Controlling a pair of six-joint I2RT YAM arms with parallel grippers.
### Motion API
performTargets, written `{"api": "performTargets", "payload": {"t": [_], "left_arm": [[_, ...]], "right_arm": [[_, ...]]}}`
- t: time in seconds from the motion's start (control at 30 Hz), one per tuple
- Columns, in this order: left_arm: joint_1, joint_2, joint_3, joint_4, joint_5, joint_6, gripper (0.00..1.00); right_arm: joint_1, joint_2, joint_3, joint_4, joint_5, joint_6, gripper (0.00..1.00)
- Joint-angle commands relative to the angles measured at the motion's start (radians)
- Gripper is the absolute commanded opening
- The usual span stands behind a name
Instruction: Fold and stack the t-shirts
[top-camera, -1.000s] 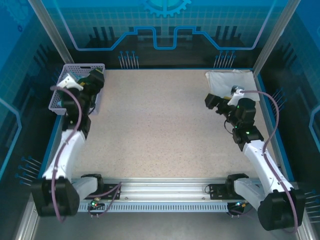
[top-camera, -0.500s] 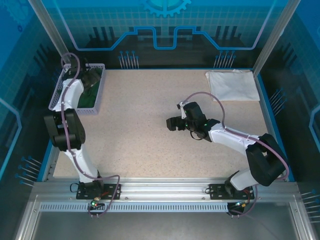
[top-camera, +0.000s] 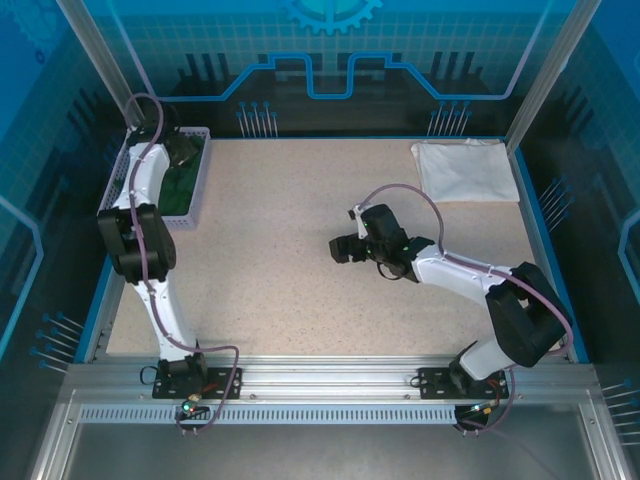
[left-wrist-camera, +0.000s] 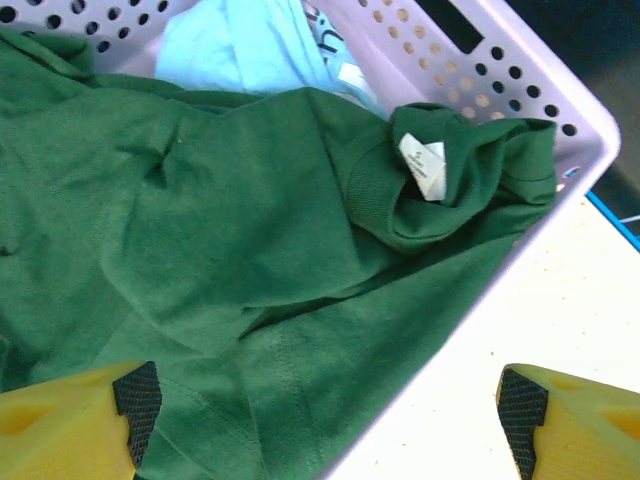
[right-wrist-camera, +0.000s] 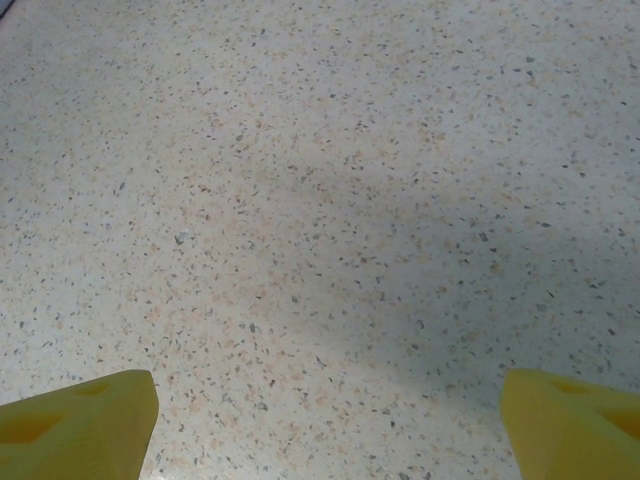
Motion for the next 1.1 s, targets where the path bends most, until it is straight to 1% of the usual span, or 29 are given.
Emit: {"api": "performTargets", "payload": {"t": [0.0,0.07,0.1,0.17,0.2,0.27,0.37,0.47,0.6,0.63,0.7,0.83,0.93,1.0,1.07], "left_arm": [[-0.048,0.025,0.074,-0.053,-0.140,0.025,0.89],[-0.070,0.029,0.080,-0.088,-0.197,-0.004,0.89],[-0.074,0.012,0.043,-0.081,-0.200,-0.051,0.88],[-0.073,-0.031,-0.063,-0.014,-0.146,-0.130,0.83],[-0.073,-0.044,-0.100,0.004,-0.138,-0.170,0.82],[-0.074,-0.056,-0.146,0.032,-0.117,-0.234,0.81],[-0.064,-0.033,-0.144,0.029,-0.111,-0.295,0.80],[-0.041,-0.009,-0.141,0.033,-0.071,-0.357,0.80],[-0.025,0.032,-0.132,0.023,-0.085,-0.412,0.80],[-0.018,0.046,-0.129,0.023,-0.073,-0.432,0.80],[-0.014,0.071,-0.120,0.040,-0.043,-0.438,0.77],[-0.020,0.090,-0.109,0.062,-0.049,-0.435,0.72],[-0.023,0.106,-0.089,0.052,-0.037,-0.432,0.71],[-0.022,0.109,-0.095,0.060,-0.021,-0.439,0.67],[-0.023,0.107,-0.107,0.079,-0.013,-0.437,0.60]], "right_arm": [[0.025,0.013,0.044,-0.009,0.015,-0.023,0.90],[0.028,0.015,0.048,-0.011,0.016,-0.026,0.90],[0.029,0.016,0.048,-0.011,0.015,-0.027,0.90],[0.032,0.015,0.049,-0.011,0.012,-0.027,0.90],[0.033,0.015,0.050,-0.011,0.013,-0.028,0.90],[0.034,0.015,0.050,-0.011,0.014,-0.029,0.89],[0.036,0.016,0.048,-0.009,0.014,-0.031,0.89],[0.036,0.017,0.049,-0.009,0.007,-0.033,0.89],[0.038,0.021,0.053,-0.012,-0.008,-0.033,0.89],[0.038,0.023,0.054,-0.011,-0.011,-0.034,0.89],[0.041,0.027,0.059,-0.015,-0.014,-0.036,0.89],[0.045,0.033,0.066,-0.022,-0.012,-0.042,0.89],[0.046,0.035,0.069,-0.025,-0.014,-0.044,0.89],[0.047,0.038,0.071,-0.028,-0.014,-0.045,0.89],[0.049,0.040,0.074,-0.031,-0.012,-0.046,0.89]]}}
